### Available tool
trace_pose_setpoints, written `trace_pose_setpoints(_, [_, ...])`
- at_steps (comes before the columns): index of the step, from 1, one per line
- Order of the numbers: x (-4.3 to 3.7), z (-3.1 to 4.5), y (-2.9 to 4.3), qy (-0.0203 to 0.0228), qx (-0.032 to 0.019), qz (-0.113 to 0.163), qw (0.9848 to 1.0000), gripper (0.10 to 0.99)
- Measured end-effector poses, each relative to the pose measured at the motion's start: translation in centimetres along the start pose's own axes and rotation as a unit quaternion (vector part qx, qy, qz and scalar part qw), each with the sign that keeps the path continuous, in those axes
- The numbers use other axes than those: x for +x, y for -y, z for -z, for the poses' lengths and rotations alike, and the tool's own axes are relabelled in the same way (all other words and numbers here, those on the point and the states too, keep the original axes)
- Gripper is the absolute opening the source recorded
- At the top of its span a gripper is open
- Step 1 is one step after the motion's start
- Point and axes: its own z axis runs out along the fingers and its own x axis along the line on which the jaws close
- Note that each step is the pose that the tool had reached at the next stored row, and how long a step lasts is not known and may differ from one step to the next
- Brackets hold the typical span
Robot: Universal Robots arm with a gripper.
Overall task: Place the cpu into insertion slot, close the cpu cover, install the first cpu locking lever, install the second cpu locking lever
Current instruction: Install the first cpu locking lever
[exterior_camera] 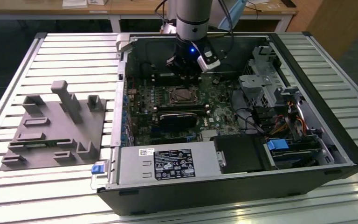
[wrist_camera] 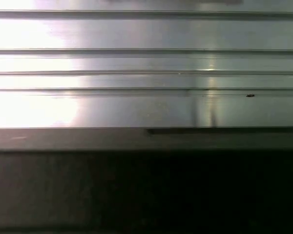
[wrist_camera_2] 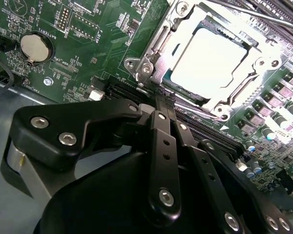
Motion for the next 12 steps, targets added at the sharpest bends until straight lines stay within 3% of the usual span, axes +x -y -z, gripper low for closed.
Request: trace_pose_setpoints(12, [0.00, -0.43, -0.04, 0.0005, 0.0084, 0.000, 1.0000, 0.106])
